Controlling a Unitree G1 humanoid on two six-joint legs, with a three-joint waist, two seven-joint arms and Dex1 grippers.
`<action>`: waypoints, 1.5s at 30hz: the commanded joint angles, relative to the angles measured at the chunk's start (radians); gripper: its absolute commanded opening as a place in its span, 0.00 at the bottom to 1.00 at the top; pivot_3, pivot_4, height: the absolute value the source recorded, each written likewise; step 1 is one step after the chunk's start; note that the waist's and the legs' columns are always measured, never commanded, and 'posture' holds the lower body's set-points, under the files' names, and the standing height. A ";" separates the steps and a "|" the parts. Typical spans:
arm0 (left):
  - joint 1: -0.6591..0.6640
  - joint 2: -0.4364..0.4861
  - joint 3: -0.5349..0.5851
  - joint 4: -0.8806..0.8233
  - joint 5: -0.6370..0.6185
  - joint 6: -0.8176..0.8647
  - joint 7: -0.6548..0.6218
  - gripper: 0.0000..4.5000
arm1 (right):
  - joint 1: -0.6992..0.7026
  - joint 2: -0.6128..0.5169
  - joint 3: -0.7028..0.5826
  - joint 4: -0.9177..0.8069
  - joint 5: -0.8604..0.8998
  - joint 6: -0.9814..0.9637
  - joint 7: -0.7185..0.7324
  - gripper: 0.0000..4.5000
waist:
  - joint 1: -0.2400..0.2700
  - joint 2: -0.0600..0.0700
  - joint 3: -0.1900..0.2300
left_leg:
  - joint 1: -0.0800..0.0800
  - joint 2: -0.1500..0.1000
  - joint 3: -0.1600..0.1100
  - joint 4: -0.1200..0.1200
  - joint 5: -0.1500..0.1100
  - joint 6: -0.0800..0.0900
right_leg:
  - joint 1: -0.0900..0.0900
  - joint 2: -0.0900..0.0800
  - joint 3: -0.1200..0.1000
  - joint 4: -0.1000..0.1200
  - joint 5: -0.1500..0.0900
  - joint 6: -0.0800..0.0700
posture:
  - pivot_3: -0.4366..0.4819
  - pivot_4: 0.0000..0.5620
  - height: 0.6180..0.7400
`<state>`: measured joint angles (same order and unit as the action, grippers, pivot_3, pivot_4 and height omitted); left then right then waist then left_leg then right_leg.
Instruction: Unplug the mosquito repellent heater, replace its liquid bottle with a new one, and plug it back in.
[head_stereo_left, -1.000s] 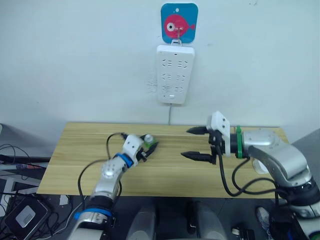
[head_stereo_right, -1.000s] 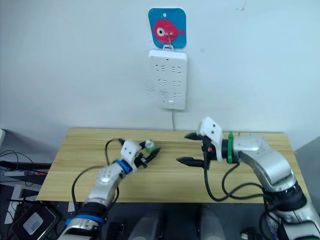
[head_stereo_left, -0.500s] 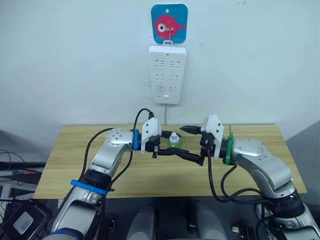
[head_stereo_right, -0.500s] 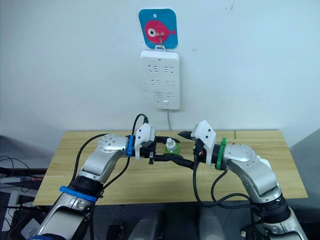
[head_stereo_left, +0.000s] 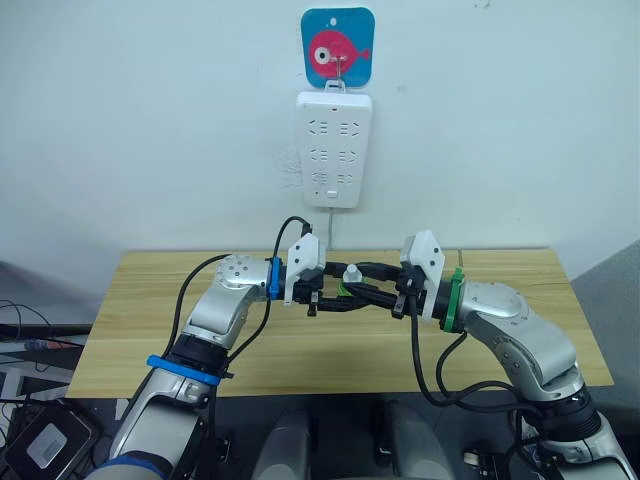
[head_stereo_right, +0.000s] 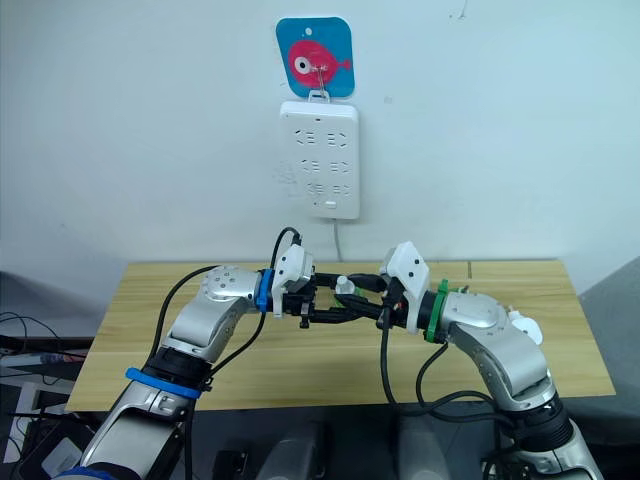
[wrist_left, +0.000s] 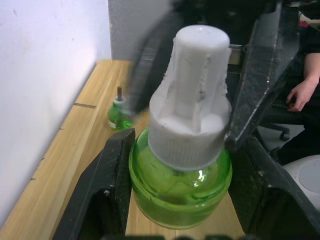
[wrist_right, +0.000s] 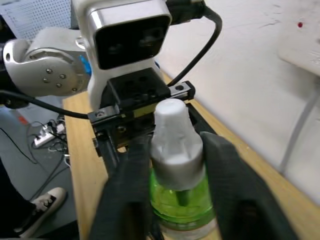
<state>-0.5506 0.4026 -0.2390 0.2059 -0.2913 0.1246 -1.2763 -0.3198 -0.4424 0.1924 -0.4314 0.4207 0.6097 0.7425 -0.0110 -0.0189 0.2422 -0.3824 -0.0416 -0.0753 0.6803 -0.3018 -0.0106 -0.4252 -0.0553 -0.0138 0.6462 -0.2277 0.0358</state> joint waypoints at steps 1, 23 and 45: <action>0.001 0.001 0.013 -0.029 -0.011 -0.005 0.001 0.50 | 0.009 -0.009 -0.014 -0.022 0.019 -0.009 0.013 0.23 | 0.000 0.000 0.000 | 0.000 0.000 0.000 0.000 0.000 0.000 | 0.000 0.000 0.000 0.000 0.000 0.000 | 0.45 0.37 1.00; 0.030 0.159 -0.045 -0.265 -0.082 0.077 -0.210 0.50 | -0.329 -0.093 0.069 0.187 0.181 -0.052 0.675 0.44 | 0.033 0.001 0.000 | 0.000 -0.001 -0.001 0.001 0.000 0.000 | 0.000 0.001 0.000 0.001 0.000 0.000 | 0.62 0.33 1.00; -0.054 0.049 0.053 -0.073 -0.034 0.080 0.082 0.50 | -0.084 0.053 -0.021 0.000 -0.050 -0.021 -0.044 1.00 | 0.032 0.000 -0.002 | 0.000 -0.001 -0.001 0.001 0.002 -0.003 | -0.002 0.000 0.001 0.003 0.000 0.000 | 0.52 0.33 1.00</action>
<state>-0.5840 0.4607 -0.1999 0.1391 -0.3245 0.2127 -1.1974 -0.4034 -0.4031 0.1702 -0.3874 0.3741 0.5971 0.7230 0.0206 -0.0185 0.2403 -0.3829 -0.0425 -0.0761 0.6813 -0.3000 -0.0135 -0.4268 -0.0550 -0.0130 0.6497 -0.2274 0.0355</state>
